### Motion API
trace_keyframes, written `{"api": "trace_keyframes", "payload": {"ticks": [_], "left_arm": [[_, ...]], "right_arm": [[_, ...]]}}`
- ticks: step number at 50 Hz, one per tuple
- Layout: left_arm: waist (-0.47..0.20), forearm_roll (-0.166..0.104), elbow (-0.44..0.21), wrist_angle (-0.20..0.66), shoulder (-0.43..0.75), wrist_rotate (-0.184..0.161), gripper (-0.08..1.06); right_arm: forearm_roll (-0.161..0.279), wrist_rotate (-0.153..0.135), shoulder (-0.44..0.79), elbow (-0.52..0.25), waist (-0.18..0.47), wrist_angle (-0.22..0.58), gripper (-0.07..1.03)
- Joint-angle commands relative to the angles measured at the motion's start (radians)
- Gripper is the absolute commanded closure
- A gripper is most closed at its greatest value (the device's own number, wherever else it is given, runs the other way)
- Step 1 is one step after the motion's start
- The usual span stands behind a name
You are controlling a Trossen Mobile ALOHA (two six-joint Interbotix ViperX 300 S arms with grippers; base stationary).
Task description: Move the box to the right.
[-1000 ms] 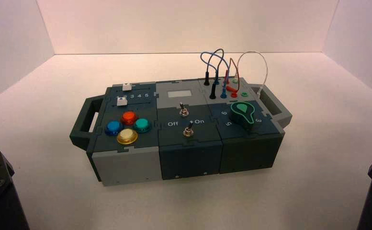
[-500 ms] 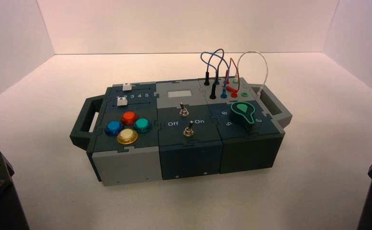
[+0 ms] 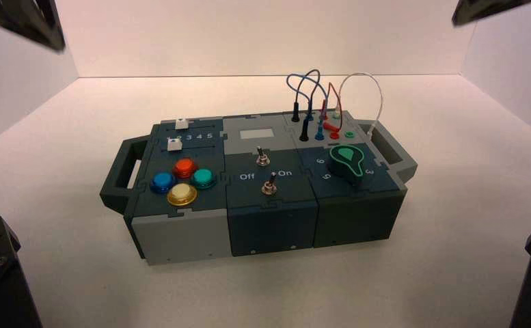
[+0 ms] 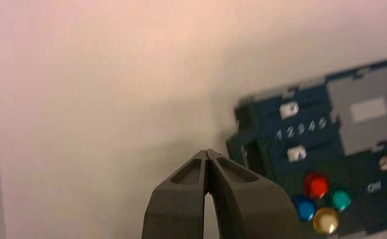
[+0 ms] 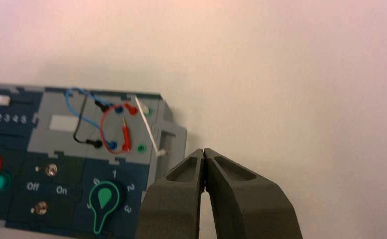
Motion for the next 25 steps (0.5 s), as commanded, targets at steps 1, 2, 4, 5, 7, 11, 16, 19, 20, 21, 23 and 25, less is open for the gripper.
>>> {"api": "trace_keyframes", "payload": {"ticks": [1, 2, 4, 5, 7, 11, 16, 19, 20, 21, 23, 25], "left_arm": [[-0.005, -0.002, -0.052, 0.051, 0.080, -0.002, 1.01], [-0.006, -0.002, -0.054, 0.057, 0.087, -0.002, 1.01], [-0.009, -0.002, -0.063, 0.080, 0.121, 0.000, 1.01], [-0.011, -0.002, -0.066, 0.087, 0.138, -0.002, 1.01], [-0.017, -0.002, -0.069, 0.101, 0.173, -0.002, 1.01], [-0.038, -0.002, -0.075, 0.112, 0.230, 0.000, 1.01], [-0.074, -0.003, -0.080, 0.112, 0.299, -0.003, 1.01], [-0.089, -0.006, -0.084, 0.110, 0.337, -0.009, 1.01], [-0.094, -0.006, -0.084, 0.110, 0.353, -0.011, 1.01], [-0.097, -0.006, -0.086, 0.112, 0.359, -0.012, 1.01], [-0.106, -0.006, -0.091, 0.112, 0.388, -0.014, 1.01], [-0.110, -0.006, -0.092, 0.110, 0.408, -0.015, 1.01]], "right_arm": [[0.006, 0.005, 0.015, -0.026, -0.005, 0.003, 0.99], [0.005, 0.003, 0.017, -0.026, -0.005, 0.003, 0.99], [0.005, 0.003, 0.017, -0.028, -0.005, 0.003, 0.99], [0.005, 0.003, 0.017, -0.028, -0.005, 0.003, 0.99], [0.005, 0.003, 0.017, -0.028, -0.005, 0.002, 0.99], [0.005, 0.002, 0.017, -0.029, -0.005, 0.003, 0.99], [0.005, 0.002, 0.017, -0.029, -0.005, 0.003, 0.99], [0.005, 0.000, 0.015, -0.031, -0.005, 0.003, 0.99], [0.005, 0.002, 0.015, -0.031, -0.005, 0.003, 0.99], [0.005, 0.002, 0.015, -0.032, -0.005, 0.005, 0.99], [0.005, 0.000, 0.015, -0.034, -0.005, 0.003, 0.99], [0.005, 0.000, 0.015, -0.034, -0.005, 0.003, 0.99]]}}
